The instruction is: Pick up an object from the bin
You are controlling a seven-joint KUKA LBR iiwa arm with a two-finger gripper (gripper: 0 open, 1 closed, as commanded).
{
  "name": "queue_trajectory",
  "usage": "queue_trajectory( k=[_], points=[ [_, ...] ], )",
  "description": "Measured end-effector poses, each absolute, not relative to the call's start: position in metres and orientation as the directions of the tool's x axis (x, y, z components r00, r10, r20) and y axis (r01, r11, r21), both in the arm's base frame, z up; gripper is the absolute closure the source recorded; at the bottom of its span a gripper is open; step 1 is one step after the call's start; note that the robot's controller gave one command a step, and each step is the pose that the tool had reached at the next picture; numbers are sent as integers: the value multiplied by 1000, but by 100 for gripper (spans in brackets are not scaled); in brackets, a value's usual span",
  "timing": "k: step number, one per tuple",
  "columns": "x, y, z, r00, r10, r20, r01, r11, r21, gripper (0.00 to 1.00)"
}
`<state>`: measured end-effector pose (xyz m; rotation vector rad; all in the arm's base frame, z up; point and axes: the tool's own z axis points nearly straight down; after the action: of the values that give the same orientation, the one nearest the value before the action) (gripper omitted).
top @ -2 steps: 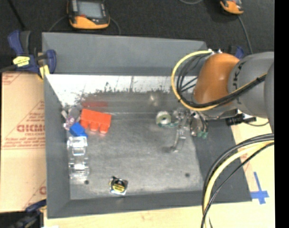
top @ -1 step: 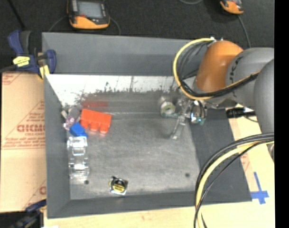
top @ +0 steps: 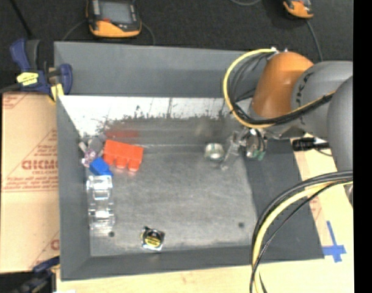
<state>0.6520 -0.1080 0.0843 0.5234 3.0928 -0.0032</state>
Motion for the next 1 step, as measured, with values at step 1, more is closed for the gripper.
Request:
queue_trajectory(
  k=[1],
  points=[
    [651,-108,84,-945,328,-3,328,945,-3,0]
  ],
)
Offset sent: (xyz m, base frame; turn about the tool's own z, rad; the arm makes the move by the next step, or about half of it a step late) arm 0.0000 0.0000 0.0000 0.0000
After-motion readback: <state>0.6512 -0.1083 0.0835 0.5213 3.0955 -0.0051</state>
